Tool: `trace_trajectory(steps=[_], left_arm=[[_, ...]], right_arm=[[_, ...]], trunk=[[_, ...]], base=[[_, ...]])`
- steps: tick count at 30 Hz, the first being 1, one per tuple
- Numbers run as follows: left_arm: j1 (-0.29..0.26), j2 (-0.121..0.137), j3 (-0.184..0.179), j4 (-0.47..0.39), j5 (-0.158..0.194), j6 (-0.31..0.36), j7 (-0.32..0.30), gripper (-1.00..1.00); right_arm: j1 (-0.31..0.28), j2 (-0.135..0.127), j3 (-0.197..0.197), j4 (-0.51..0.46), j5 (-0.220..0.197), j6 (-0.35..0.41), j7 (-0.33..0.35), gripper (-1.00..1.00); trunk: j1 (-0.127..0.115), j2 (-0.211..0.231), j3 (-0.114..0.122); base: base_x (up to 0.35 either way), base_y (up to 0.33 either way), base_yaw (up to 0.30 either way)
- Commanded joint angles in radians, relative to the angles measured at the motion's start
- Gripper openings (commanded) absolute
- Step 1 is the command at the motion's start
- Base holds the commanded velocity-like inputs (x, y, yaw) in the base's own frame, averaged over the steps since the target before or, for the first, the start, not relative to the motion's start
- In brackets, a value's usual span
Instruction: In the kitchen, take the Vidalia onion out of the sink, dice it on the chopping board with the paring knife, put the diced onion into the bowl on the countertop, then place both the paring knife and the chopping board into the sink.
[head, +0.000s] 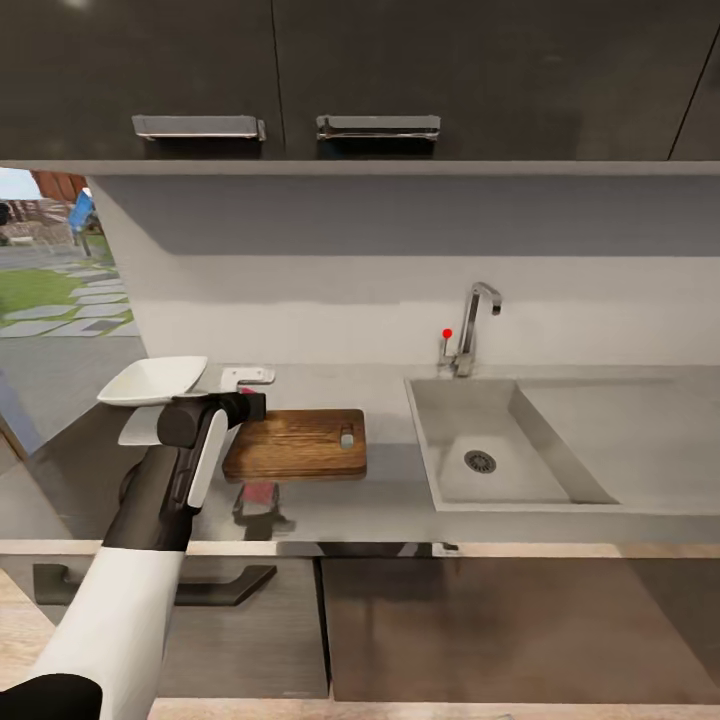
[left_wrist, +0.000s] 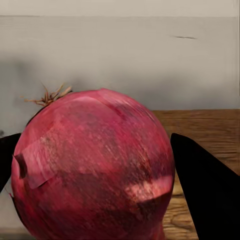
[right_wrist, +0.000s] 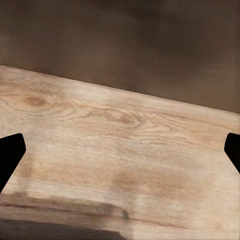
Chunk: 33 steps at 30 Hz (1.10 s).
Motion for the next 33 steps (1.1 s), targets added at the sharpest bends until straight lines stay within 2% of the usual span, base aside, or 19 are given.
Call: trace_trajectory(steps=[1,4,11,16,18,33], left_arm=[[-0.001,-0.001,-0.001,0.004,0.006,0.004,0.009,-1.0],[-0.001,-0.002,-0.002,0.02,0.005,0.004,0.009,-1.0],[-0.001,-0.023,-0.006,0.068,0.005,0.004,0.008,-1.0],[-0.001,-0.03,-0.048,0.084,0.006,0.003,0.009,-1.0],[-0.001,-0.031,-0.053,0.085,0.007,0.003,0.01,-1.0],[-0.001,-0.037,-0.062,0.104,0.007,0.002,0.009,-1.0]], right_arm=[[-0.001,0.0,-0.008,0.001,0.011,-0.003,-0.004,1.0],[-0.001,0.001,-0.008,0.001,0.011,-0.003,-0.004,1.0],[-0.001,0.001,-0.008,0.001,0.011,-0.003,-0.004,1.0],[-0.001,0.001,-0.009,0.001,0.011,-0.003,-0.004,1.0],[-0.001,0.001,-0.009,0.001,0.011,-0.003,-0.004,1.0],[-0.001,0.001,-0.007,0.001,0.011,-0.003,-0.004,1.0]], trunk=[[0.0,-0.001,-0.001],[0.0,-0.001,-0.001],[0.0,-0.001,-0.001],[0.0,-0.001,-0.001],[0.0,-0.001,-0.001],[0.0,-0.001,-0.001]], base=[[0.0,0.0,0.0],[0.0,0.0,0.0],[0.0,0.0,0.0],[0.0,0.0,0.0],[0.0,0.0,0.0],[0.025,0.0,0.0]])
